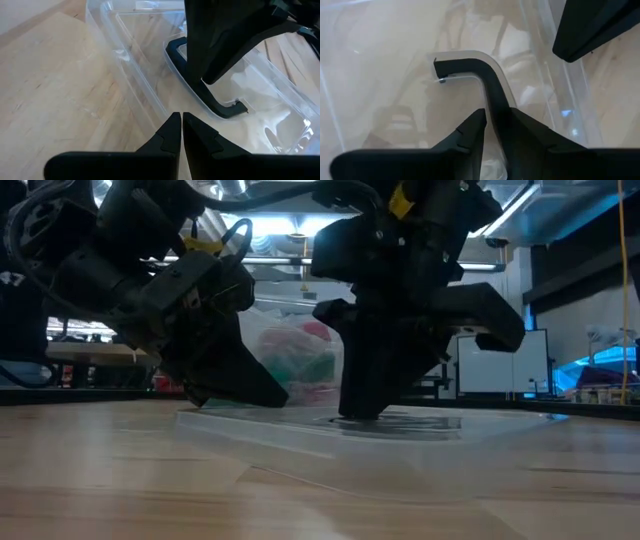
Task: Roll bandage
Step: Close the transparent container
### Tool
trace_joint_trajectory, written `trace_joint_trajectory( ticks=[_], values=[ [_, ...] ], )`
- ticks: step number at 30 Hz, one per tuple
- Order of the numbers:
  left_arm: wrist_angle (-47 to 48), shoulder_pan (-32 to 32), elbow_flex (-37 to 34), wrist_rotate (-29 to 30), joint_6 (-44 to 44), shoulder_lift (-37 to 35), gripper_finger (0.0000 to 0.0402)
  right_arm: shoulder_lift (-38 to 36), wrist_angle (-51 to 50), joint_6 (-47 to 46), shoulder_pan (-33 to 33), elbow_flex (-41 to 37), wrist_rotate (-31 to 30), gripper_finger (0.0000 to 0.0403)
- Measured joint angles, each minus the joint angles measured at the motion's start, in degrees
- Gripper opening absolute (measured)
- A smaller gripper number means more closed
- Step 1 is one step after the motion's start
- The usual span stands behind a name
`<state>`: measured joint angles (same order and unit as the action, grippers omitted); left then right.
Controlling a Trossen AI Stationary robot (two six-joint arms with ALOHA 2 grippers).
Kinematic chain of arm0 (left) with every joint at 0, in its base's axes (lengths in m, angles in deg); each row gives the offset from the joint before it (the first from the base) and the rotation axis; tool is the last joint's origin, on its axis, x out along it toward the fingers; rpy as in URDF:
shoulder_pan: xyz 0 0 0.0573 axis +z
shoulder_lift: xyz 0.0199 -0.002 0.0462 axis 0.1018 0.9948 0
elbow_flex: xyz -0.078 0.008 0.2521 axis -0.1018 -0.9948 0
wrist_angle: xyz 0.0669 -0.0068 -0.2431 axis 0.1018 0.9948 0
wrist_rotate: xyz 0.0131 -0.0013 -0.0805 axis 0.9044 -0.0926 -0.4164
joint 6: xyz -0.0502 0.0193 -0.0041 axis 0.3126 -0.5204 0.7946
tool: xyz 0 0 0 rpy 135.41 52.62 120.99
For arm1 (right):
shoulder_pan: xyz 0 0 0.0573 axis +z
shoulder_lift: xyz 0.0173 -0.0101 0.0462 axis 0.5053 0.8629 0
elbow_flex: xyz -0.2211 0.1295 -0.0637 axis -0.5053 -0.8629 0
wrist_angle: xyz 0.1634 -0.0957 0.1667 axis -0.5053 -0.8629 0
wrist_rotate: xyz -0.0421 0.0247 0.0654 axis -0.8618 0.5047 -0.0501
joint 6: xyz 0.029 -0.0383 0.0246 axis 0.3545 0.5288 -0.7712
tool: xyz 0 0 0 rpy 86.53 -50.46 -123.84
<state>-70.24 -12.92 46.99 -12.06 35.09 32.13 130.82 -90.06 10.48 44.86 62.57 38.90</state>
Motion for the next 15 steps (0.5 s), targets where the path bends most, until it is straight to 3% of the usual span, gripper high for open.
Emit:
trace_joint_trajectory(
  ticks=[15],
  values=[
    [0.0,0.0,0.0,0.0,-0.5,0.0,0.0012,0.3,-1.6,3.1,0.1,1.2,-2.3,0.0097]
  ],
)
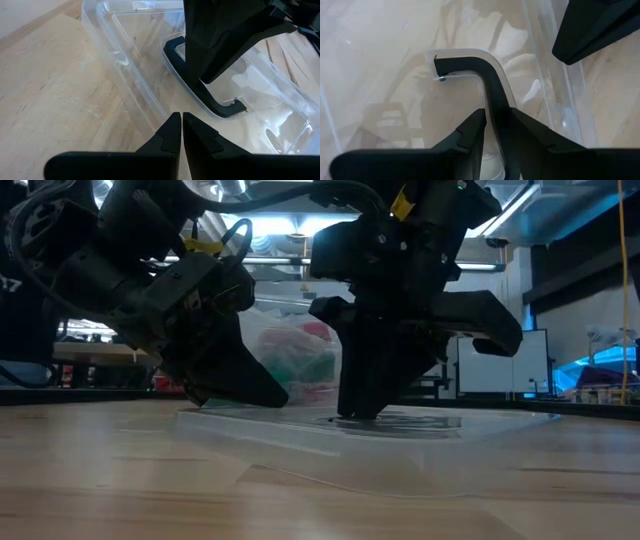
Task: Roll bandage
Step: Close the transparent container
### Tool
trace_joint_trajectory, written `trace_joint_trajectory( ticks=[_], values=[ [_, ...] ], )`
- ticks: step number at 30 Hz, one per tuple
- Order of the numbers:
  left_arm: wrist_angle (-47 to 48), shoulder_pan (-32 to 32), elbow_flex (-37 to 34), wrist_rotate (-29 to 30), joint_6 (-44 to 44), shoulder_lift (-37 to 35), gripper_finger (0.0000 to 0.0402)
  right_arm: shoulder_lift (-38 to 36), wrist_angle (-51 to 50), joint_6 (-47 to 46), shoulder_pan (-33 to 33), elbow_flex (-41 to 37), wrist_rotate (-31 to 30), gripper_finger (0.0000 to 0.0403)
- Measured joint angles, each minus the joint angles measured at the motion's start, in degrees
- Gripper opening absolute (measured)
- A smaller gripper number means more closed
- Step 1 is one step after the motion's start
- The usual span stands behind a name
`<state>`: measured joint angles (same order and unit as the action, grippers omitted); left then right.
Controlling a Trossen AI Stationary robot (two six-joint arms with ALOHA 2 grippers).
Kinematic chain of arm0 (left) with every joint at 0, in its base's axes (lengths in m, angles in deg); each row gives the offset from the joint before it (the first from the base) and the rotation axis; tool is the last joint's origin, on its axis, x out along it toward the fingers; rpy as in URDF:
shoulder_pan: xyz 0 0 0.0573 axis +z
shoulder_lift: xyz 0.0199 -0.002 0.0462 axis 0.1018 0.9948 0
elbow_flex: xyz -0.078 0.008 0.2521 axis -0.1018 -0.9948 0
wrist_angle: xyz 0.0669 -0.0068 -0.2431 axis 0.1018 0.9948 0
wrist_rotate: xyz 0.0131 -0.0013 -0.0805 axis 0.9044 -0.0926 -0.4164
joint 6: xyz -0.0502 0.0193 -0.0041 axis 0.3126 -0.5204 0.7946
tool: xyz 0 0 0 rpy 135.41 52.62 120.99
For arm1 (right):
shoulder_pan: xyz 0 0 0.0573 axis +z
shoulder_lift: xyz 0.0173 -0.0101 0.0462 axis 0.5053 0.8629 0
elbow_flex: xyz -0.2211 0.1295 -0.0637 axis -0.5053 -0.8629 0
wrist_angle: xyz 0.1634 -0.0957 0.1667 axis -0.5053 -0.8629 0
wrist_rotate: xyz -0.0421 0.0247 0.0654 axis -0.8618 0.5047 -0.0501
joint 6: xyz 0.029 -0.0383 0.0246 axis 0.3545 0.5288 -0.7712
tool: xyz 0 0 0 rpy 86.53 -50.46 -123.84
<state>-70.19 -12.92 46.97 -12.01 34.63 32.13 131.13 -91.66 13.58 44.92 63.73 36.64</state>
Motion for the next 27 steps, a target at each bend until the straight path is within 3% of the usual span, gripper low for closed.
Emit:
trace_joint_trajectory(
  ticks=[19,27],
  values=[
    [0.0,0.0,0.0,-0.1,-0.6,0.0,0.0012,0.0,-0.2,1.6,0.0,0.0,-0.7,0.0098],
    [0.0,0.0,0.0,-0.1,-0.5,0.0,0.0012,0.1,-0.2,1.3,0.0,0.0,-0.9,0.0149]
  ],
)
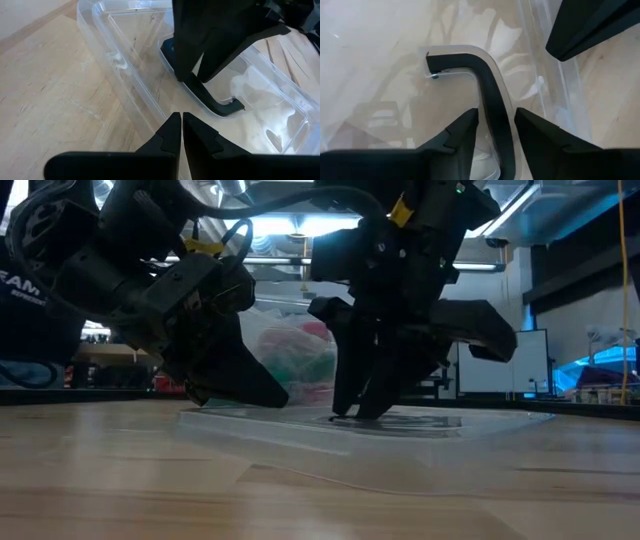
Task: Roll bandage
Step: Close the transparent container
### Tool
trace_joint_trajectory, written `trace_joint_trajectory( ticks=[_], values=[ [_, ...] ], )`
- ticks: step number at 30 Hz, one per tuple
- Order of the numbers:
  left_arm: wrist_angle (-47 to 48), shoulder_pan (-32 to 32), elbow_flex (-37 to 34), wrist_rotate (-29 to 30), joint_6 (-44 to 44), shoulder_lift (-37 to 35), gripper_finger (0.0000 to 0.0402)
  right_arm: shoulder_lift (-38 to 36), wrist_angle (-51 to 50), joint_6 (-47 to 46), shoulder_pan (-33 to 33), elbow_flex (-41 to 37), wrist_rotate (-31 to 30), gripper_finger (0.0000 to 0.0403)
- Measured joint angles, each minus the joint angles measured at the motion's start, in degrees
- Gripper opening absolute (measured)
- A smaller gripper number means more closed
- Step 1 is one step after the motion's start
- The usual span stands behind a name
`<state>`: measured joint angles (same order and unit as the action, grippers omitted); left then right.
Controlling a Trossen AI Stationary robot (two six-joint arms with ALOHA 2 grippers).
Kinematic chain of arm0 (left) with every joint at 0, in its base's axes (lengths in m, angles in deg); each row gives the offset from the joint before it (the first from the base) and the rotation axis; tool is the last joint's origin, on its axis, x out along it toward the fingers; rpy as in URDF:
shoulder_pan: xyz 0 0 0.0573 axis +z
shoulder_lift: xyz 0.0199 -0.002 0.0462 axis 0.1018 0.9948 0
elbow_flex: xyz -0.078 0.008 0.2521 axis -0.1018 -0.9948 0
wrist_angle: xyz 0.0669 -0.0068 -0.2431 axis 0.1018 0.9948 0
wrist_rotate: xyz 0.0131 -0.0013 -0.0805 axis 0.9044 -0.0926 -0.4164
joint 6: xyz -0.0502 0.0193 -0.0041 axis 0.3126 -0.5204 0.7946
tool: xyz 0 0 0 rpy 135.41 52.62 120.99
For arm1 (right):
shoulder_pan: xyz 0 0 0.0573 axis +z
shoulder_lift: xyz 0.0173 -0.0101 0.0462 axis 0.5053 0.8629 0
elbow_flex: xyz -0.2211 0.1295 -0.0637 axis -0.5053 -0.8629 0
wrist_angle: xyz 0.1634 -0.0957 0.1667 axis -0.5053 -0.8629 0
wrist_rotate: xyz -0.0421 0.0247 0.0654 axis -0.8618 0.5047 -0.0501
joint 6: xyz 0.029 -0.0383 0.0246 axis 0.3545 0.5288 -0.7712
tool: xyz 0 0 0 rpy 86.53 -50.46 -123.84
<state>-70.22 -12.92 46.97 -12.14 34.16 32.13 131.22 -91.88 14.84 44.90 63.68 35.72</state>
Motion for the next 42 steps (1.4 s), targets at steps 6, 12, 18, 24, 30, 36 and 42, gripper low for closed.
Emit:
trace_joint_trajectory(
  ticks=[6,12,18,24,30,36,42],
  values=[
    [0.0,0.0,0.0,0.0,0.0,0.0,0.0012,0.0,-0.2,1.9,0.0,0.0,-1.3,0.016],
    [0.0,0.0,0.0,0.0,0.0,0.0,0.0012,0.0,-0.4,3.0,0.0,0.0,0.6,0.0133],
    [0.0,0.0,0.0,-0.1,0.0,0.0,0.0012,0.0,-0.4,3.0,0.0,0.0,1.8,0.0109],
    [0.0,0.0,0.0,-0.1,0.0,0.0,0.0012,0.0,-0.4,3.0,0.0,0.0,1.8,0.0106],
    [0.0,0.0,0.0,-0.1,0.1,0.0,0.0012,0.0,-0.4,3.1,0.3,0.0,1.0,0.0102],
    [0.0,0.0,0.0,0.0,0.1,0.0,0.0012,0.0,-0.4,4.0,0.5,0.0,0.5,0.0083],
    [0.0,0.0,0.0,0.0,0.3,0.0,0.0012,0.1,-0.1,4.3,0.5,0.0,0.6,0.0058]
  ],
)
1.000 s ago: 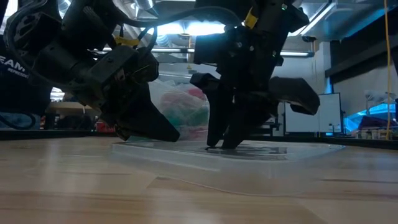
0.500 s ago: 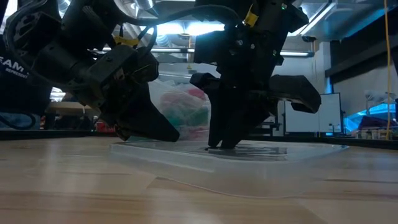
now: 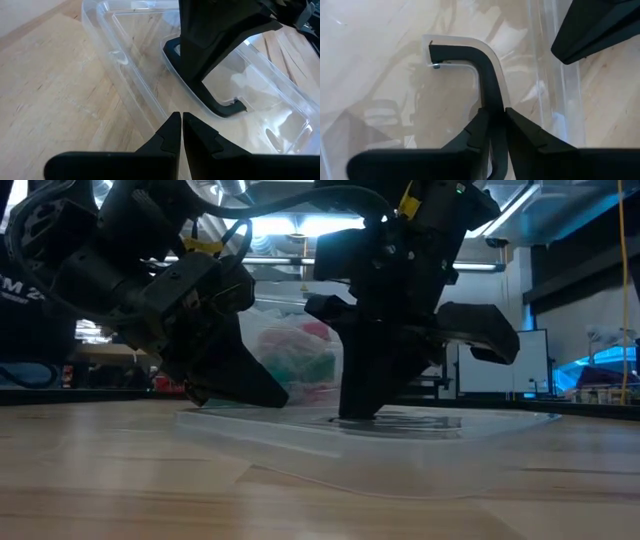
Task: Roll bandage
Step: Close the transparent container
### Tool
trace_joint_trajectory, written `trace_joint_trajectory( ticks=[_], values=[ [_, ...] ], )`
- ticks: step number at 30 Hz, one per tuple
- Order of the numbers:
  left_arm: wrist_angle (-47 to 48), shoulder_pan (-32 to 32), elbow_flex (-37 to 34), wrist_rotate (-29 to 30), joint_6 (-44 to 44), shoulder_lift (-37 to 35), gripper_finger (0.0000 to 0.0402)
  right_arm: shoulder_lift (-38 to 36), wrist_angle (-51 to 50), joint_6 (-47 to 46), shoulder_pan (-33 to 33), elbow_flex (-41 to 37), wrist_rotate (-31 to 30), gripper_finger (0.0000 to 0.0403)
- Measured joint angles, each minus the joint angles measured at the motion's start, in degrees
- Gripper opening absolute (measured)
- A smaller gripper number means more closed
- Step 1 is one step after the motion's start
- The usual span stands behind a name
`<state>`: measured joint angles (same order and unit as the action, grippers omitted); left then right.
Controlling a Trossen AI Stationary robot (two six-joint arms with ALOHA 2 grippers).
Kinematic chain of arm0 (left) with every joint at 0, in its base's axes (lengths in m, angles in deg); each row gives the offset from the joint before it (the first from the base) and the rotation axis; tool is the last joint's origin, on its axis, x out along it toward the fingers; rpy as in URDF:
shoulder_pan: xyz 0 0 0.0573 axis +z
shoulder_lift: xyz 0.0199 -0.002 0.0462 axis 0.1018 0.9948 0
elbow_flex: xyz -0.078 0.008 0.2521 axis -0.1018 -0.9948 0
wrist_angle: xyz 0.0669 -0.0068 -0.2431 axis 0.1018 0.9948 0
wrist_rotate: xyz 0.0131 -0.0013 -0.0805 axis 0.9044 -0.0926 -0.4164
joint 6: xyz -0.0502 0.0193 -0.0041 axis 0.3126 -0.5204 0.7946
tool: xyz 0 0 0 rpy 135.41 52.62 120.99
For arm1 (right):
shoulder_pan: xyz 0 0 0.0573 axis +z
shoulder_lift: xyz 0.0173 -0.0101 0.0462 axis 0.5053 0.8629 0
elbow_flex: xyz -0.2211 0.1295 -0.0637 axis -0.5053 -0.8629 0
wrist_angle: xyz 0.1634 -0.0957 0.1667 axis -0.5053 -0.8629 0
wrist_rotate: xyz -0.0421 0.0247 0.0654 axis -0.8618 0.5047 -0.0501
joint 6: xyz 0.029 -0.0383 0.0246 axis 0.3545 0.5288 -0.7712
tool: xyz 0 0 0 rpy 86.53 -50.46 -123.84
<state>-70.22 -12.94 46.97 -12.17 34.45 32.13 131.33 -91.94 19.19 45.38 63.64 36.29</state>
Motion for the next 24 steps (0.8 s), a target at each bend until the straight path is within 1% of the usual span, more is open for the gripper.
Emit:
trace_joint_trajectory(
  ticks=[4,7,11,14,17,24],
  values=[
    [0.1,0.0,0.0,0.0,0.2,0.0,0.0012,0.5,1.8,0.2,0.0,-0.7,0.5,0.0064],
    [0.1,0.0,0.0,0.0,0.5,0.0,0.0012,1.4,4.6,0.3,0.0,-2.3,1.8,0.0088],
    [0.0,0.0,0.0,0.0,0.7,0.0,0.0012,2.8,4.7,0.1,0.0,-2.5,2.5,0.013],
    [-0.1,0.0,0.0,0.0,0.7,0.0,0.0012,3.3,4.5,0.0,-0.1,-2.4,3.5,0.0142],
    [-0.2,0.0,0.0,0.0,0.6,0.0,0.0012,3.4,4.8,0.0,-0.6,-2.4,5.0,0.0127],
    [-0.4,0.0,0.0,0.0,0.5,0.0,0.0012,3.6,7.0,-1.2,-1.2,-2.5,3.5,0.0047]
  ],
)
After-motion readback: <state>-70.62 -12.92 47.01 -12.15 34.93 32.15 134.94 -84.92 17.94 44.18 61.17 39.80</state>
